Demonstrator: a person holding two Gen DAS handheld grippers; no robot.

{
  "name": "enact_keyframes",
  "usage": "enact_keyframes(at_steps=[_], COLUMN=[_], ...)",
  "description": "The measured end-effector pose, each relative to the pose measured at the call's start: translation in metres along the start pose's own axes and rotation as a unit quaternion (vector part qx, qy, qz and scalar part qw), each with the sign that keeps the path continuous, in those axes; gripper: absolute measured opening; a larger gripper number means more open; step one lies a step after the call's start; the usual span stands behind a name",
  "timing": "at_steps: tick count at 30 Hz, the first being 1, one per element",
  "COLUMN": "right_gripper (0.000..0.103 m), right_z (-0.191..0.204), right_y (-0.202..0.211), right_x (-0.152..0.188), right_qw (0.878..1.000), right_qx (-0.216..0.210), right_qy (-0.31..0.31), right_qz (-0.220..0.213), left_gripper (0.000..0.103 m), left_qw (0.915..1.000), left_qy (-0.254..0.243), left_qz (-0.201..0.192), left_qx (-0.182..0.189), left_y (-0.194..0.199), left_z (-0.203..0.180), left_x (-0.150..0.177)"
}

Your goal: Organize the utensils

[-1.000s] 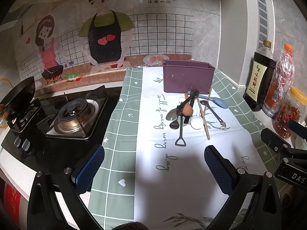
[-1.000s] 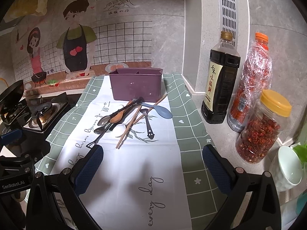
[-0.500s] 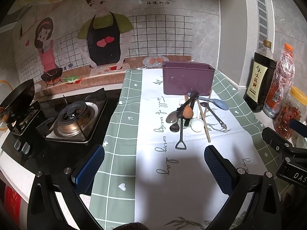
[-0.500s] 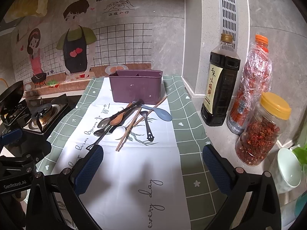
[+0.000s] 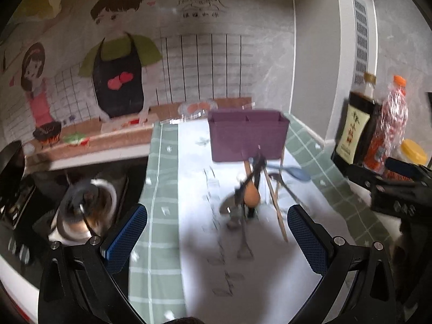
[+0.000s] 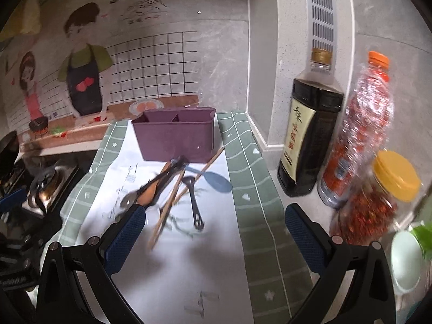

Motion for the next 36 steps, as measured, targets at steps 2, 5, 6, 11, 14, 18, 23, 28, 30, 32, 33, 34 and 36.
enact_keyframes(at_steps=[2, 5, 6, 11, 14, 18, 23, 28, 30, 32, 33, 34, 36], right_gripper=[0.101, 0.086, 0.074, 0.039, 0.031, 0.030, 0.030, 0.031, 0.031, 0.031, 0.031, 0.031, 0.023], right_z=[0.003, 0.012, 0.016, 0.022, 0.018, 0.013, 0.022, 0.034, 0.040, 0.049, 0.053, 0.056, 0.056], right_y=[-0.013, -0.041, -0.050, -0.088, -0.108, -0.143, -0.185, -0.205, -0.212, -0.218, -0.220, -0.221, -0.221], right_x=[-0.015, -0.040, -0.045, -0.046, -0.027, -0.003, 0.009, 0.003, -0.003, -0.005, -0.007, -0.008, -0.009], right_qw=[1.000, 0.999, 0.998, 0.991, 0.987, 0.978, 0.972, 0.972, 0.970, 0.970, 0.971, 0.971, 0.970], right_qx=[-0.003, -0.013, -0.018, -0.034, -0.038, -0.085, -0.105, -0.122, -0.133, -0.122, -0.119, -0.117, -0.113], right_qy=[0.004, 0.016, 0.019, 0.043, 0.044, 0.026, 0.049, 0.060, 0.069, 0.096, 0.104, 0.108, 0.105], right_qz=[0.007, 0.037, 0.053, 0.120, 0.150, 0.191, 0.205, 0.190, 0.193, 0.186, 0.181, 0.180, 0.189], left_gripper=[0.103, 0.103, 0.103, 0.103, 0.103, 0.103, 0.103, 0.103, 0.103, 0.103, 0.103, 0.103, 0.103], left_qw=[1.0000, 0.9992, 0.9990, 0.9981, 0.9967, 0.9939, 0.9913, 0.9920, 0.9930, 0.9924, 0.9919, 0.9913, 0.9900], left_qy=[-0.002, -0.019, -0.023, 0.016, 0.040, 0.051, 0.041, 0.021, 0.020, 0.019, 0.020, 0.020, 0.017], left_qz=[0.000, 0.016, 0.014, 0.029, 0.046, 0.076, 0.113, 0.121, 0.115, 0.121, 0.125, 0.130, 0.139], left_qx=[0.002, 0.031, 0.036, 0.052, 0.052, 0.062, 0.053, 0.026, 0.019, 0.008, 0.007, 0.009, 0.015], left_y=[-0.003, -0.011, -0.015, -0.039, -0.059, -0.073, -0.087, -0.090, -0.085, -0.085, -0.085, -0.087, -0.095], left_z=[0.013, 0.027, 0.033, 0.059, 0.065, 0.062, 0.050, 0.037, 0.037, 0.037, 0.037, 0.037, 0.034], left_x=[-0.012, -0.025, -0.029, -0.031, -0.026, -0.014, 0.006, 0.012, 0.010, 0.010, 0.009, 0.009, 0.007])
Point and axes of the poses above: each gripper's, at about its wrist camera, not at the fingertips, and y roughly against the way its jaws point, z to its left, x to its underside, the point moved 3 cm from there along -y, roughly the way its jaws point, and after that the axes turned 4 degrees about y, right-handed, at the moved point
